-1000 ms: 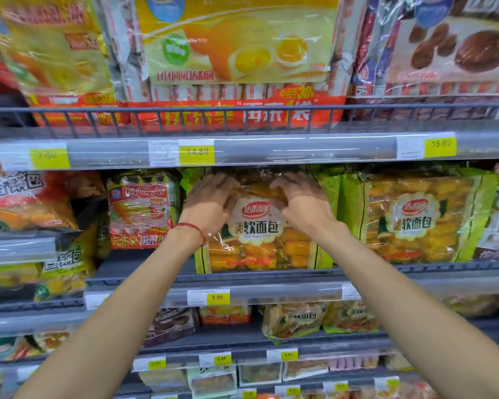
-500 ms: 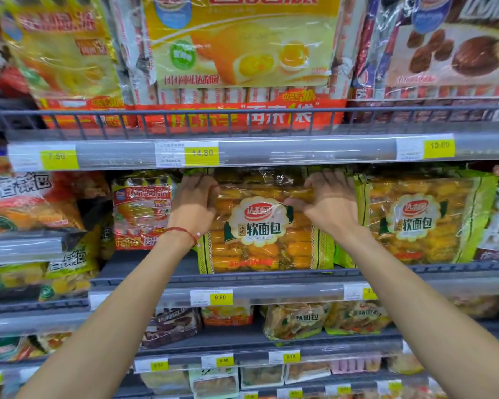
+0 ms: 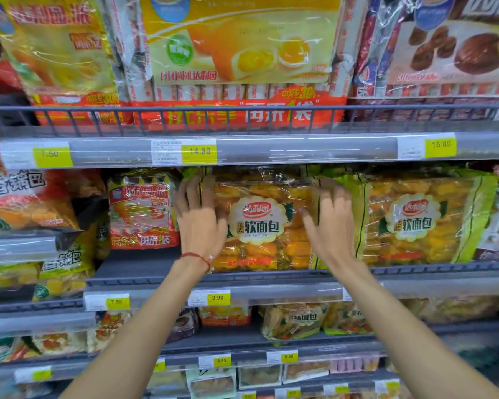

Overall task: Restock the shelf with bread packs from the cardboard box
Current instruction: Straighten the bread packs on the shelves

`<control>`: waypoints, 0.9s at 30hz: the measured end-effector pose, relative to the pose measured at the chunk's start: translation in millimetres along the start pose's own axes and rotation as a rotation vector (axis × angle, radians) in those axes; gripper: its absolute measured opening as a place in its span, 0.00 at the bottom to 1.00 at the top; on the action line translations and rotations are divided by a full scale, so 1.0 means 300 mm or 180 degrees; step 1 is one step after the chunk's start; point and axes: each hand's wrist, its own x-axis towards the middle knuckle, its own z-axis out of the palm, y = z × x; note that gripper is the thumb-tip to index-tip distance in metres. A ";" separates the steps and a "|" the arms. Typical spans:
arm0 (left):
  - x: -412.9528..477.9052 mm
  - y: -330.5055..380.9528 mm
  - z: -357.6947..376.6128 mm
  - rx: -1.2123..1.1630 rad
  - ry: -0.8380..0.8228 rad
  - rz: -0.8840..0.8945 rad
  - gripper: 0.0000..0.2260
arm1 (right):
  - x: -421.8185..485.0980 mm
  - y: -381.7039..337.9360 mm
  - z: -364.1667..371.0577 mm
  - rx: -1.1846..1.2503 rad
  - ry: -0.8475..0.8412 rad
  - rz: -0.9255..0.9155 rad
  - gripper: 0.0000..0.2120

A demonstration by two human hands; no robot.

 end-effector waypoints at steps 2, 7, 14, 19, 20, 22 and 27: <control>-0.058 0.024 0.013 -0.0086 -0.0050 0.0170 0.26 | -0.094 -0.013 0.033 0.0160 0.0005 -0.0090 0.19; -0.169 0.033 0.081 0.0111 -0.0570 0.0339 0.29 | -0.206 0.002 0.107 -0.0116 -0.0388 0.0082 0.31; -0.145 0.007 0.162 0.0506 -0.0881 0.0278 0.36 | -0.164 0.099 0.136 -0.0288 -0.0791 -0.0283 0.40; -0.145 0.031 0.170 0.0594 -0.0727 0.0212 0.35 | -0.145 0.116 0.130 -0.0127 -0.0740 -0.0395 0.38; -0.154 0.043 0.170 0.0578 -0.0690 0.0159 0.34 | -0.149 0.114 0.126 -0.0075 -0.0719 -0.0407 0.37; -0.184 0.084 0.174 0.0347 -0.0629 -0.0063 0.34 | -0.167 0.122 0.112 0.0098 -0.0737 -0.0453 0.33; -0.221 0.260 0.175 -0.0329 -0.0360 -0.0806 0.36 | -0.221 0.187 0.038 0.0851 -0.0271 -0.0180 0.19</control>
